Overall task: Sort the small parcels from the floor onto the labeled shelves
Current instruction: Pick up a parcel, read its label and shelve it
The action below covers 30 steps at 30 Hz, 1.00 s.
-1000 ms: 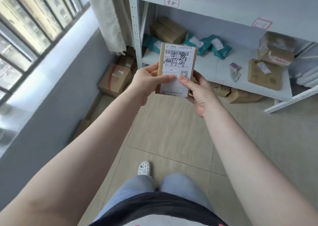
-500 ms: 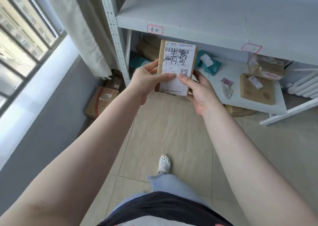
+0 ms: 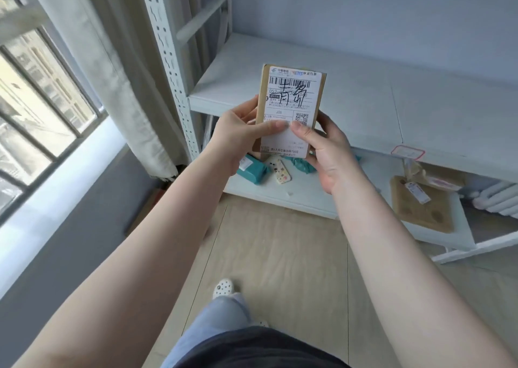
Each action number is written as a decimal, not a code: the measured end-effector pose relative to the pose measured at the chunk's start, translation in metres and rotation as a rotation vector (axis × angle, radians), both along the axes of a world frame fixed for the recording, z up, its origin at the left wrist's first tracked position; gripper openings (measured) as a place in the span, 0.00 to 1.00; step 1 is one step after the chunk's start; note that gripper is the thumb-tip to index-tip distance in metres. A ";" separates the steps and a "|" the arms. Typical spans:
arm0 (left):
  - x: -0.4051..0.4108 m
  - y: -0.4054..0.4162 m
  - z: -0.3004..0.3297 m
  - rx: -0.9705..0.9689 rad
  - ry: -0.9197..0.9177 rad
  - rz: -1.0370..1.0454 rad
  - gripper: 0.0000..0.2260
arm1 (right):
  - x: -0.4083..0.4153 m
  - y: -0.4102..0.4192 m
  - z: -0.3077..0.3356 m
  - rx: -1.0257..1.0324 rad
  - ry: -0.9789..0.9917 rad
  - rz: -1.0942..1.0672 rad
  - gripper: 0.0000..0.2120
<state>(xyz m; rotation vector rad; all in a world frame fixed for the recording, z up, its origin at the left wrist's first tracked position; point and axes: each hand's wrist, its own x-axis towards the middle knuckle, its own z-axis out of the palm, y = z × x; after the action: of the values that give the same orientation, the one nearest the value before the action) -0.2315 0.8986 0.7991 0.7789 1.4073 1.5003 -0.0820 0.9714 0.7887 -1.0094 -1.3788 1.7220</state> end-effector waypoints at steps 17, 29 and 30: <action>-0.058 0.094 0.072 0.220 0.183 -0.130 0.31 | -0.041 0.067 0.077 0.251 0.007 -0.210 0.30; -0.055 0.143 0.166 0.494 0.214 -0.088 0.26 | -0.041 0.109 0.184 0.576 -0.022 -0.281 0.25; -0.054 0.148 0.176 0.521 0.224 -0.081 0.26 | -0.040 0.115 0.194 0.604 -0.017 -0.284 0.23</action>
<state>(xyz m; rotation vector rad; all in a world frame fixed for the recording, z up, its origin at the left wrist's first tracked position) -0.2852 1.0465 0.9753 1.3418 1.1281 1.7820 -0.1216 1.0863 0.9830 -0.8197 -1.5457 0.9964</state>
